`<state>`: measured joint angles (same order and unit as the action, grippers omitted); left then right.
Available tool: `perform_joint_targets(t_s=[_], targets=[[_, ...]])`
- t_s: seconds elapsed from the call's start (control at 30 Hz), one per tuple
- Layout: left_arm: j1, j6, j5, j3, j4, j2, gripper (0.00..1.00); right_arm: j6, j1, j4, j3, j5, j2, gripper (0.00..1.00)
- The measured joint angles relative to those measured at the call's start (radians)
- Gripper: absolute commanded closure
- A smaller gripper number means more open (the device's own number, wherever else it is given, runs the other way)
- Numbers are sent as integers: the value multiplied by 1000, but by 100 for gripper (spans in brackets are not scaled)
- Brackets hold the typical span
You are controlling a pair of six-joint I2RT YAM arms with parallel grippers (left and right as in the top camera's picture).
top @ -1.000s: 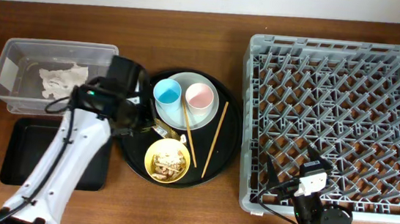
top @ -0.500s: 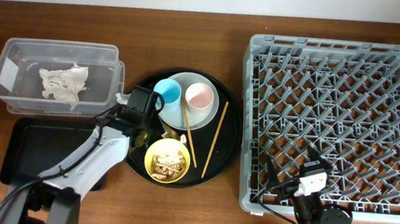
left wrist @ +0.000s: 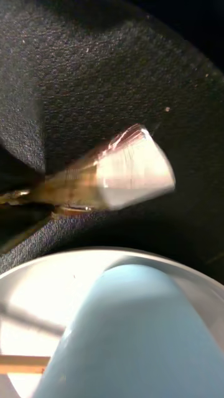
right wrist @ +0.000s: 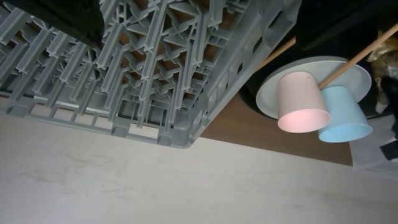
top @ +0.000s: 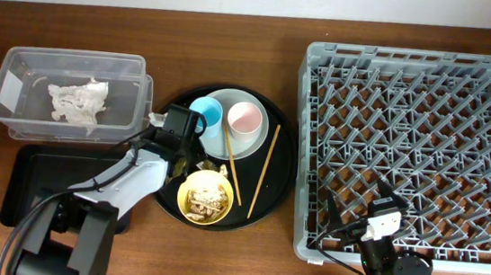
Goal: Sort waste into correct bins and load items into the dishwasher rack
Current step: 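Grasp the gold wrapper on the round tray with the left gripper, then drop the gold wrapper into the clear plastic bin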
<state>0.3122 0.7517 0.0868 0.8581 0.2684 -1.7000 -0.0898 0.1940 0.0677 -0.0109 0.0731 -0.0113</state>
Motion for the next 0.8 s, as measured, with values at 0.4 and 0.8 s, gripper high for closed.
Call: perform_joint_targets(t_s=[0.4, 0.8], targets=[[-453, 1, -117, 227, 17, 278, 99, 0, 0, 0, 0, 0, 0, 1], [-623, -133, -153, 241, -172, 49, 23, 0, 0, 0, 0, 0, 0, 2]])
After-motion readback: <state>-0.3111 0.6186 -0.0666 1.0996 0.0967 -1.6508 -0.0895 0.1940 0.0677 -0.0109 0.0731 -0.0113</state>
